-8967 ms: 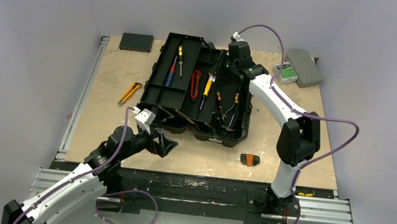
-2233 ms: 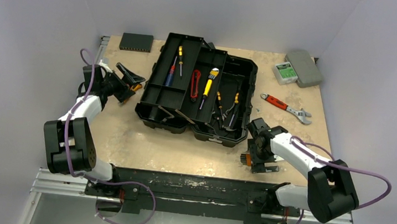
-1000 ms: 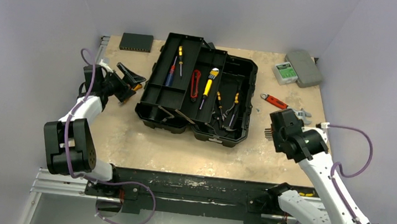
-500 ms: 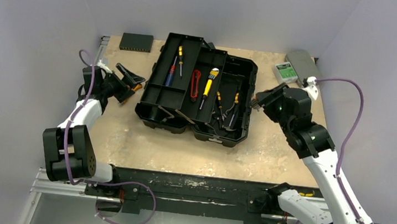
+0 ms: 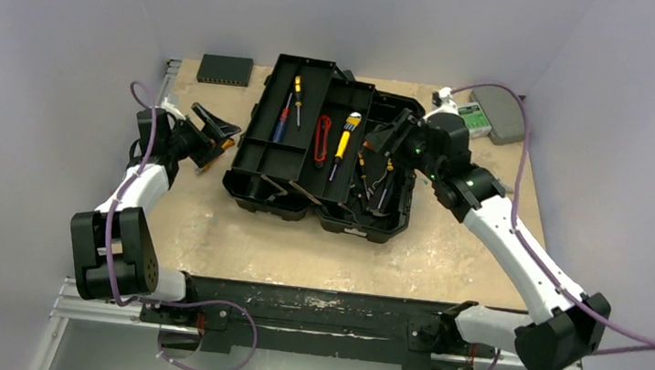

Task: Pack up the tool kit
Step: Place the tool in the toolbox.

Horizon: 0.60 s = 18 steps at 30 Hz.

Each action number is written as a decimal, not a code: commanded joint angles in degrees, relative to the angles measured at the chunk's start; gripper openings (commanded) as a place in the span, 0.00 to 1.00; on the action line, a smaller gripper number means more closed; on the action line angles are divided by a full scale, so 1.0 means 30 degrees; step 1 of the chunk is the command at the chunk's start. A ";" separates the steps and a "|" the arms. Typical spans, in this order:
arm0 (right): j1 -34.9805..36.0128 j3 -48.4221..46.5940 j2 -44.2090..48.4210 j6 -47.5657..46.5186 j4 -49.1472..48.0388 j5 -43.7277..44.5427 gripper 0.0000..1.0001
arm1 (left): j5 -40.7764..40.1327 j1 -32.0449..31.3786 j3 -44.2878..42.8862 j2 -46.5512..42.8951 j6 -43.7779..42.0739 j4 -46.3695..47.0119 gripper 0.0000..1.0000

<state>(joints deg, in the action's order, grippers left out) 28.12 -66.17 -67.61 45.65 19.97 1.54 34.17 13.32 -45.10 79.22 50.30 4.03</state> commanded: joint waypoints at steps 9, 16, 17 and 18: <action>0.2901 -0.7186 -0.7026 -0.2561 -0.3073 -0.0538 0.00 | 0.0541 -0.0114 0.0017 -0.0125 0.0283 0.1322 0.91; 0.2908 -1.0938 -1.1212 -0.3133 -0.2895 -0.0992 0.00 | 0.0278 -0.0218 0.0036 0.0034 0.0283 0.1453 0.91; 0.2903 -1.1561 -1.1725 -0.3235 -0.2944 -0.1174 0.00 | 0.0245 -0.0256 0.0012 0.0086 0.0261 0.1506 0.91; 0.2902 -1.1843 -1.2279 -0.3333 -0.2962 -0.1402 0.00 | 0.0215 -0.0274 -0.0016 0.0130 0.0265 0.1500 0.91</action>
<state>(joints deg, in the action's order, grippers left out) 36.91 -95.50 -100.75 38.28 13.80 -0.03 34.87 13.08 -45.10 79.24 50.50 5.32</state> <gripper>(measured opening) 0.464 0.909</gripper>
